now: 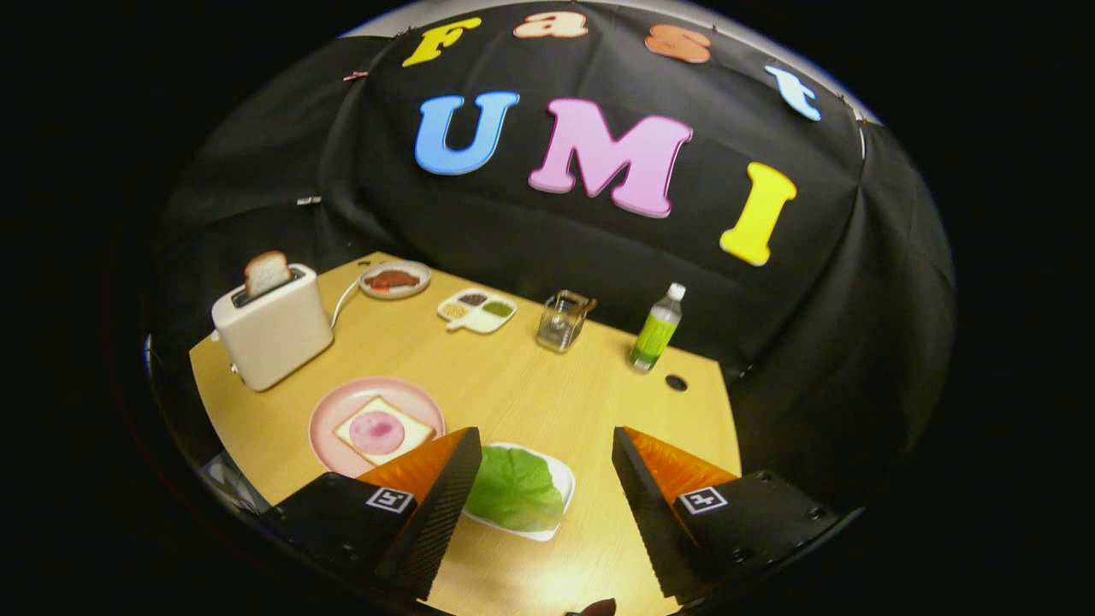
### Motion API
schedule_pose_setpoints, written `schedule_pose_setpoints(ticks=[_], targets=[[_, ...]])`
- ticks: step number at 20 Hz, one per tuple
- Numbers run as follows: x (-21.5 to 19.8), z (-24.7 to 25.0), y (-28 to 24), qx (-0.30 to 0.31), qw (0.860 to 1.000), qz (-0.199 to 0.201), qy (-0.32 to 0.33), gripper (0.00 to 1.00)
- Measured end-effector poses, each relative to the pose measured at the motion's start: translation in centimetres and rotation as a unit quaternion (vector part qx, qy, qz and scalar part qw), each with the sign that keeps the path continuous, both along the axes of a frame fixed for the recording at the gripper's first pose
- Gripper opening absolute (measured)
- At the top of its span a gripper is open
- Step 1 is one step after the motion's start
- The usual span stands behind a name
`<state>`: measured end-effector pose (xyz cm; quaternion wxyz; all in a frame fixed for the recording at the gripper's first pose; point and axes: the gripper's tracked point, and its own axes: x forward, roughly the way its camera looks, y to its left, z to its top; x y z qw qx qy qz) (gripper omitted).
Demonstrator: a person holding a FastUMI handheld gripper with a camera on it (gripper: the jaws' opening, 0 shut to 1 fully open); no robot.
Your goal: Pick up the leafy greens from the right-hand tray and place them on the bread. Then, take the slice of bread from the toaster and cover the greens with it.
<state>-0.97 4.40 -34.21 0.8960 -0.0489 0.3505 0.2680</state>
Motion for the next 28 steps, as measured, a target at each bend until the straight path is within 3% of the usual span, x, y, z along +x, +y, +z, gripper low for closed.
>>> schedule_pose_setpoints(ticks=[4,11,16,19,22,23,25,26,28], targets=[[-0.3,-6.4,1.0,-0.006,0.996,0.041,0.073,0.96],[-0.6,-13.3,3.5,-0.033,0.982,0.106,0.154,0.91],[-0.3,-16.3,4.0,-0.047,0.976,0.114,0.178,0.86],[-0.7,-16.9,4.1,-0.045,0.972,0.116,0.2,0.73],[-0.9,-16.9,4.0,-0.047,0.971,0.121,0.202,0.72],[-1.0,-16.9,4.2,-0.047,0.97,0.128,0.202,0.57],[-1.1,-16.9,4.3,-0.055,0.969,0.132,0.2,0.18],[-1.2,-16.9,4.3,-0.056,0.969,0.126,0.204,0.1],[-1.2,-16.3,4.1,-0.059,0.97,0.12,0.203,0.07]])
